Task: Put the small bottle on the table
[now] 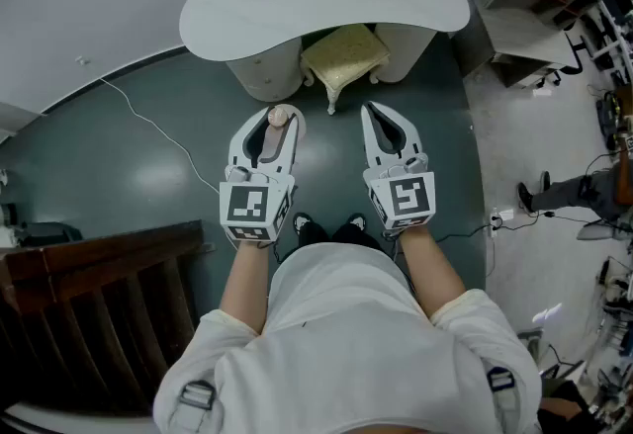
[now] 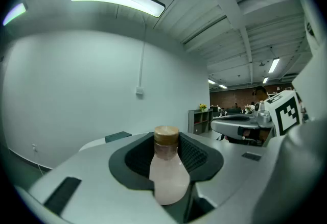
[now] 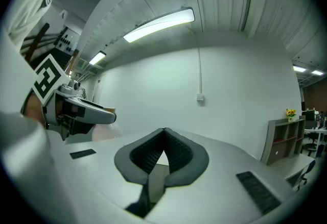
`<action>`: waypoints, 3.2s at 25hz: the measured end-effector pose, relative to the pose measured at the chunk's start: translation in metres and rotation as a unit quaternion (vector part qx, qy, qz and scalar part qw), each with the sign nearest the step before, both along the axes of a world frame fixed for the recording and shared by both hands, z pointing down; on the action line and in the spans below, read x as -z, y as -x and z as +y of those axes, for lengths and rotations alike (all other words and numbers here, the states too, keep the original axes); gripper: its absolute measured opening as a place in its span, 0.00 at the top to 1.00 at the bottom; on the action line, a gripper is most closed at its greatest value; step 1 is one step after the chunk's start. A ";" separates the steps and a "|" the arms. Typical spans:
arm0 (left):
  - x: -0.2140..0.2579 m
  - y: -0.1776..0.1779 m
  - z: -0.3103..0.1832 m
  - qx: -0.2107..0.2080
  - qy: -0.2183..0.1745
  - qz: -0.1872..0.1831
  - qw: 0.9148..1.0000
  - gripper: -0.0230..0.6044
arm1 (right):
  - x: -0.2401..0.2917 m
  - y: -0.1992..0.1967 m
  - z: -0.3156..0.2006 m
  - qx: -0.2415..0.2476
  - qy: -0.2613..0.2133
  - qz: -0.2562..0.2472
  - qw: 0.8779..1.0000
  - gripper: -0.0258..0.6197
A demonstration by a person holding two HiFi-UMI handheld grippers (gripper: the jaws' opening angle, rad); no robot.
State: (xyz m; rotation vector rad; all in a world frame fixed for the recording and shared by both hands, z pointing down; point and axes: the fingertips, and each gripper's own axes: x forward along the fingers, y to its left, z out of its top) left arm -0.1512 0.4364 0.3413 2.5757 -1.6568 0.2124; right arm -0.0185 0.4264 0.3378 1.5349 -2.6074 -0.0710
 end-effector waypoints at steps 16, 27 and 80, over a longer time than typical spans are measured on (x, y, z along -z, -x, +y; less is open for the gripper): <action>-0.012 -0.015 0.028 0.002 0.016 -0.001 1.000 0.72 | -0.022 -0.004 0.027 0.044 -0.001 0.004 0.999 0.96; -0.015 0.013 0.036 0.013 0.020 0.001 1.000 0.72 | -0.023 0.029 0.029 0.060 0.006 0.006 0.998 0.96; -0.034 -0.106 -0.300 -0.039 0.049 -0.012 0.998 0.72 | -0.056 -0.084 -0.291 0.044 0.037 -0.030 0.998 0.96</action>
